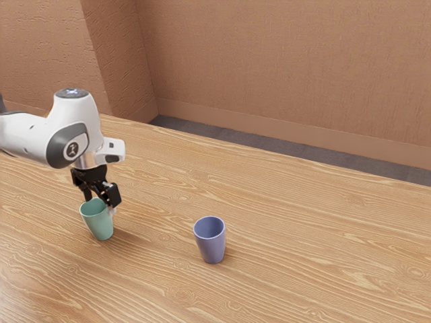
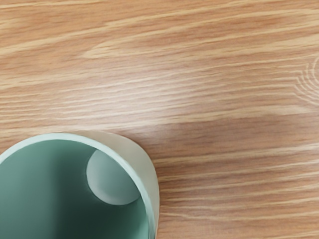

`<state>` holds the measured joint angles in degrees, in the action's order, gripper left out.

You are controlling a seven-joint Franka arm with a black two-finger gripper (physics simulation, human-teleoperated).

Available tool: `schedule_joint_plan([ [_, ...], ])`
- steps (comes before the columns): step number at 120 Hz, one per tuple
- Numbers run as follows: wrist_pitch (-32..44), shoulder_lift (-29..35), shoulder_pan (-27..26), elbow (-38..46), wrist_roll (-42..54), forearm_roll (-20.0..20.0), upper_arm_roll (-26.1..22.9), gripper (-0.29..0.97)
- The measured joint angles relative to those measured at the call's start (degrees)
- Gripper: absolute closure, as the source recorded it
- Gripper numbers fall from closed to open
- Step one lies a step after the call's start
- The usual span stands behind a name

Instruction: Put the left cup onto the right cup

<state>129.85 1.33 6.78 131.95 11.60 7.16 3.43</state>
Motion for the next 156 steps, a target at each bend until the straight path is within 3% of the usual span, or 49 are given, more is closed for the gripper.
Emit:
schedule_joint_plan([
  [112,4.0,-3.8,1.2,0.2,0.3,-0.4,0.0,0.00],
  [156,4.9,-4.9,1.6,0.3,0.3,-0.5,0.0,0.11],
])
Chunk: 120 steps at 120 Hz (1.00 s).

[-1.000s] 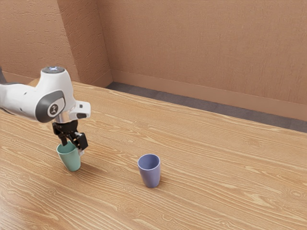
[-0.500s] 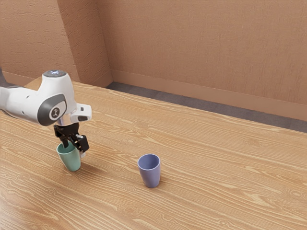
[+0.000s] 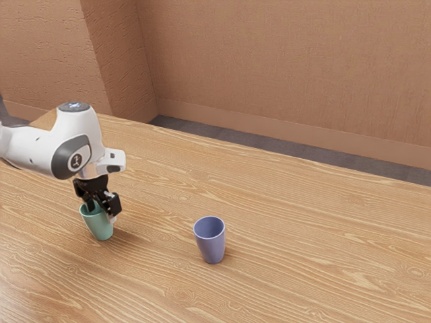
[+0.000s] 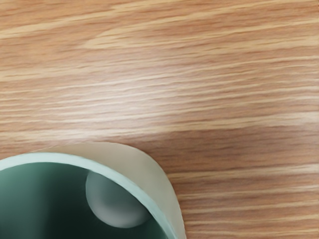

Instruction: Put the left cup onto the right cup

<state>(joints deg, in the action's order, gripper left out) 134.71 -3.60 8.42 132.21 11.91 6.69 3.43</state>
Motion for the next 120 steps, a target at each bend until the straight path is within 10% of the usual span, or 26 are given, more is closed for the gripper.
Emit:
schedule_joint_plan([
  [120,1.7,-1.4,0.0,0.0,-0.3,-0.2,0.0,0.69],
])
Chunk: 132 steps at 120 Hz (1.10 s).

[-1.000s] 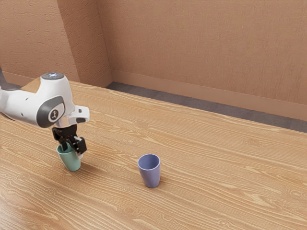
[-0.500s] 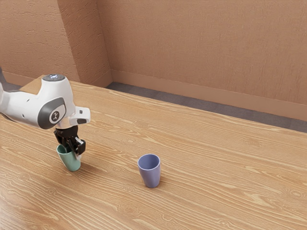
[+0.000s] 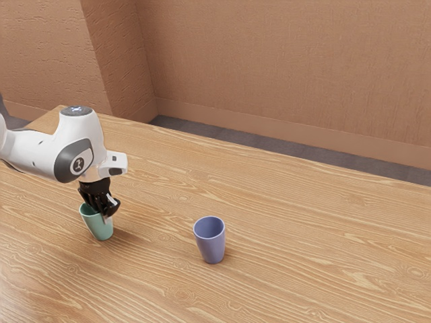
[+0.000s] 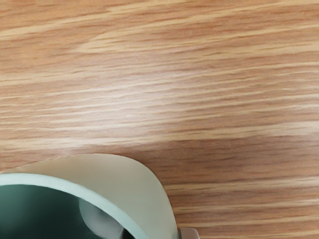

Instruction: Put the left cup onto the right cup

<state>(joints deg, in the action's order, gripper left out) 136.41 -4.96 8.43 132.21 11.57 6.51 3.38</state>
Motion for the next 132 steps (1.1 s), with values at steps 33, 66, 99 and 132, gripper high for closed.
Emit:
schedule_joint_plan([
  [33,0.0,0.0,0.0,0.0,-0.1,0.0,0.0,0.76],
  [66,-0.3,0.3,-0.1,0.0,-0.4,0.4,-0.1,0.78],
  [99,-2.4,3.3,0.0,-0.3,-1.1,0.6,-2.0,0.78],
  [132,-6.1,7.2,1.0,-0.5,-3.3,0.8,-6.4,0.78],
])
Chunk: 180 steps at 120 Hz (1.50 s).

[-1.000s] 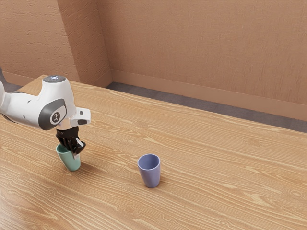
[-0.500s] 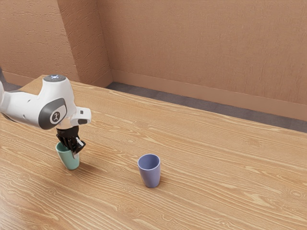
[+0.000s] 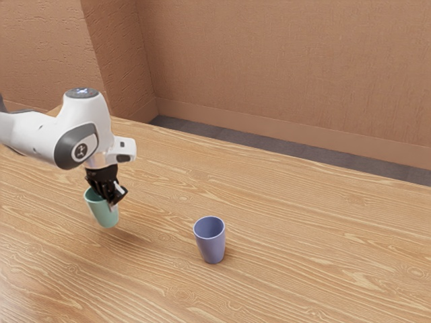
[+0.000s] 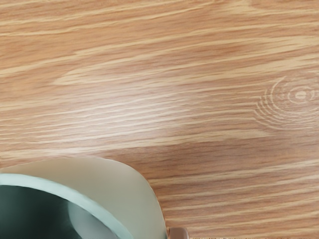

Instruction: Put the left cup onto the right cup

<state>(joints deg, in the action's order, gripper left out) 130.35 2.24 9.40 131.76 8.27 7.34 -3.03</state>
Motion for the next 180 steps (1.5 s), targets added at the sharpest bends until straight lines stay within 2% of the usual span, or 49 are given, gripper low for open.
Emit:
schedule_joint_plan([
  [33,-5.5,2.1,-1.7,-3.3,-3.8,0.1,-5.6,0.78],
  [57,-8.9,2.1,-1.2,-5.8,-6.6,0.0,-7.8,0.78],
  [180,-17.9,2.0,-1.3,-14.8,-19.5,-0.4,-20.2,0.78],
])
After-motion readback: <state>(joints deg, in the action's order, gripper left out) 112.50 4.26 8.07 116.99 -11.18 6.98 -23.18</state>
